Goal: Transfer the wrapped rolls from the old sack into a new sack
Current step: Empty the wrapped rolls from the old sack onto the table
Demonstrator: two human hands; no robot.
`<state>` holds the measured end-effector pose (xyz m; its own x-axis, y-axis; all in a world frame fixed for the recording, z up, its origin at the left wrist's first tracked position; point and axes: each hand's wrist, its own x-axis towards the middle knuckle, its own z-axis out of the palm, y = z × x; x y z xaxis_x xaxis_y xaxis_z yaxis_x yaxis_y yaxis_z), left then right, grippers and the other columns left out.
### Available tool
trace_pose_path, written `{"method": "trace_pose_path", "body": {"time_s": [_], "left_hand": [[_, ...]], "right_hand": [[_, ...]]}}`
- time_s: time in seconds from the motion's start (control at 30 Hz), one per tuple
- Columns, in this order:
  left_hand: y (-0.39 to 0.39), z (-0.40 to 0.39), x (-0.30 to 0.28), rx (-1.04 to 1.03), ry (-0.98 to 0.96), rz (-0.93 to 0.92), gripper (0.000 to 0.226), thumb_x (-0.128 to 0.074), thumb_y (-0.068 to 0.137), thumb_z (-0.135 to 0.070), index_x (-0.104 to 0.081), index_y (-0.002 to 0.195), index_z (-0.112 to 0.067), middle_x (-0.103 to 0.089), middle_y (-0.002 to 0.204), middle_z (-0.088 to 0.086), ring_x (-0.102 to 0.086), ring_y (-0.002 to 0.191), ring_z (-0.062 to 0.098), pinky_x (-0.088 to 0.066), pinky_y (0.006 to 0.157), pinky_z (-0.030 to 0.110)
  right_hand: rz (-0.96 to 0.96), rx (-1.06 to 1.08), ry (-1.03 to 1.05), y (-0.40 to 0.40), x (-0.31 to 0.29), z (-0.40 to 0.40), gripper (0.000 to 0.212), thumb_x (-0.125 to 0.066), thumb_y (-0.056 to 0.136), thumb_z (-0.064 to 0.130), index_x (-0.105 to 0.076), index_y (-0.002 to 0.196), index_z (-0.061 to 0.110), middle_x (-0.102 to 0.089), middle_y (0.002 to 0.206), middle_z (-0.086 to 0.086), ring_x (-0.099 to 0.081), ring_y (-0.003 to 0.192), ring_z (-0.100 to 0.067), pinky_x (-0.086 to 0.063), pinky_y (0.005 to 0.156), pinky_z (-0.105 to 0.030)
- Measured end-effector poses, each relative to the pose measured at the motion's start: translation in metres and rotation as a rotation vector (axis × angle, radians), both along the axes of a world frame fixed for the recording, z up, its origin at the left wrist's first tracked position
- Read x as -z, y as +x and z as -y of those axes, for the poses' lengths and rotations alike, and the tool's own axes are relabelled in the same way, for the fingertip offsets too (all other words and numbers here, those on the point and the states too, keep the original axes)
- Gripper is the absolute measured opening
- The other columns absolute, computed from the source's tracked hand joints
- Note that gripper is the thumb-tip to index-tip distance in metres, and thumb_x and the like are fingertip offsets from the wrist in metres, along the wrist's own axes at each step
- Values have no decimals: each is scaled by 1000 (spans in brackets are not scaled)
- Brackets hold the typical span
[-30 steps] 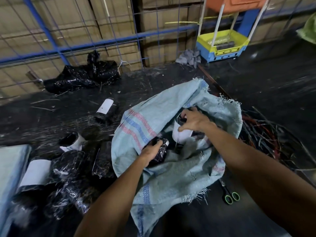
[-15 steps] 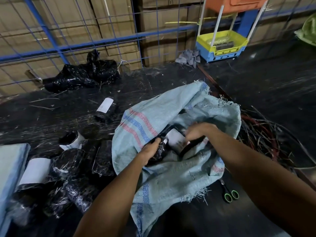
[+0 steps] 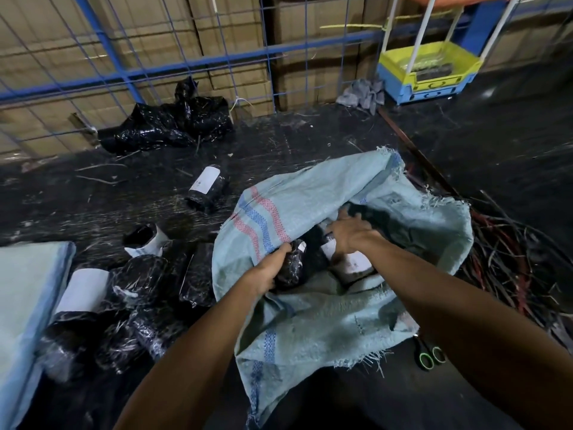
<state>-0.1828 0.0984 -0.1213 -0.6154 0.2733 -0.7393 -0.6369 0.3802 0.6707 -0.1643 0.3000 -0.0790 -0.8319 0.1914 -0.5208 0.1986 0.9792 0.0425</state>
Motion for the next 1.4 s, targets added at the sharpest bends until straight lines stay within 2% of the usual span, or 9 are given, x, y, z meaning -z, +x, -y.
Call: {"method": "trace_pose_path", "body": {"time_s": [0.13, 0.27, 0.37, 0.57, 0.8, 1.0, 1.1, 1.23, 1.4], "left_hand": [[-14, 14, -34, 32, 116, 126, 53, -51, 88, -55, -53, 129, -22, -62, 127, 14, -60, 111, 33, -52, 90, 45], [-33, 28, -76, 17, 254, 71, 51, -45, 93, -54, -53, 132, -22, -61, 128, 15, -59, 114, 36, -49, 96, 58], [-42, 56, -105, 24, 333, 49, 51, -42, 95, -51, -57, 131, -18, -63, 127, 17, -60, 117, 36, -48, 99, 58], [-27, 168, -131, 1, 443, 0, 52, -37, 99, -50, -58, 128, -12, -63, 129, 21, -59, 121, 39, -44, 102, 59], [8, 300, -111, -365, 41, -460, 23, -49, 99, -46, -60, 116, -35, -62, 117, -1, -64, 105, 22, -54, 92, 48], [70, 389, -39, -99, -446, -868, 74, -50, 76, -64, -36, 146, -45, -47, 120, 7, -52, 114, 27, -39, 98, 31], [98, 402, -11, 26, -543, -938, 78, -56, 78, -67, -35, 148, -42, -37, 137, 13, -38, 132, 30, -36, 109, 39], [85, 397, 10, 17, -508, -915, 68, -69, 85, -51, -41, 145, -34, -29, 143, 16, -31, 136, 32, -39, 108, 46], [61, 395, 28, 186, -609, -900, 59, -63, 91, -49, -45, 144, -29, -22, 155, 20, -16, 147, 41, -30, 115, 53]], "right_hand": [[-64, 40, -297, 8, -35, -11, 55, -85, 72, 34, -63, 121, 26, -54, 125, 2, -53, 119, -27, -45, 85, -26], [-317, 283, -739, 11, -83, -8, 88, -87, 63, 50, -51, 139, 26, -52, 134, 12, -50, 126, -14, -42, 105, -31], [-522, 367, -979, 6, -110, 0, 62, -87, 63, 48, -67, 115, 18, -72, 108, 4, -67, 101, -15, -50, 85, -27], [-659, 333, -1253, 14, -154, 64, 35, -77, 84, 34, -54, 103, 14, -69, 88, 3, -64, 74, -8, -49, 55, -20], [-367, 29, -985, 1, -120, 204, 56, -75, 73, 62, -56, 106, 22, -66, 95, 2, -61, 87, -13, -44, 72, -29], [86, -317, -380, -2, -72, 291, 73, -66, 76, 70, -54, 130, 22, -55, 134, 0, -52, 118, -25, -43, 86, -31], [-3, -261, -304, -2, -61, 309, 77, -67, 77, 67, -50, 135, 19, -48, 139, -5, -49, 122, -25, -42, 88, -33], [-336, -108, -579, 9, -41, 324, 64, -75, 84, 40, -41, 137, 27, -27, 142, -4, -52, 121, -27, -41, 102, -34], [-359, 78, -295, 38, -4, 353, 79, -42, 90, 71, -18, 151, 26, -15, 156, -13, -36, 135, -42, -43, 98, -53]]}}
